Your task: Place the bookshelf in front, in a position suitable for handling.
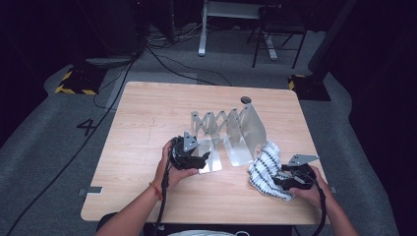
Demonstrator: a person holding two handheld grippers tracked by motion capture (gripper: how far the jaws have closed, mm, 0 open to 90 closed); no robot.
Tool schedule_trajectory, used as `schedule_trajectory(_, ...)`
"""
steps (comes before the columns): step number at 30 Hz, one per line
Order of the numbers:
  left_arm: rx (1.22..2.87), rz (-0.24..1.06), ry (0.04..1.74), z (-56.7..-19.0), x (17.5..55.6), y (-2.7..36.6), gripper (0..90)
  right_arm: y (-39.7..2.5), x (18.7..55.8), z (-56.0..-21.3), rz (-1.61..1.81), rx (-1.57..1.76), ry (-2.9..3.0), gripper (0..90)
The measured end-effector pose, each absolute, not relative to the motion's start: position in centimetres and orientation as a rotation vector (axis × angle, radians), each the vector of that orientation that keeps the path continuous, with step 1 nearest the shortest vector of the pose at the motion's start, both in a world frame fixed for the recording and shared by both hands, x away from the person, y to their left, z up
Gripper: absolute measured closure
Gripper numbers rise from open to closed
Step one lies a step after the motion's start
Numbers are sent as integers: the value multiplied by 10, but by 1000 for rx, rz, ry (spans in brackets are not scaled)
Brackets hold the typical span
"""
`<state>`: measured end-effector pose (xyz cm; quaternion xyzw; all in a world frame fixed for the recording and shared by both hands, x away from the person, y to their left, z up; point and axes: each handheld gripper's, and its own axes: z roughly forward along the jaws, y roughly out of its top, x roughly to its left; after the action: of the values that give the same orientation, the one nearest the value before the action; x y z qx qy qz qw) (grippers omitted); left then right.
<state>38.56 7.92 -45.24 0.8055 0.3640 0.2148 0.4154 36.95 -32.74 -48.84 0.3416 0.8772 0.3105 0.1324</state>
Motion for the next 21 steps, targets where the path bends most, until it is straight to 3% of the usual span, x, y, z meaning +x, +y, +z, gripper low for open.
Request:
schedule_trajectory(6, 2002, 577, 916, -448, 384, 75, 157, -331, 370, -483, 862, 990, 2484, 345)
schedule_trajectory(13, 1912, 642, 941, -433, 388, 74, 177, -335, 358, -449, 1135, 992, 2315, 367)
schedule_trajectory(18, 1880, 758, 944, -424, 389, 74, 247, -305, 344, -441, 1187, 845, 2374, 356)
schedule_trajectory(21, 1861, 751, 981, -425, 394, 78, 273, -291, 345, -450, 1160, 854, 2419, 323)
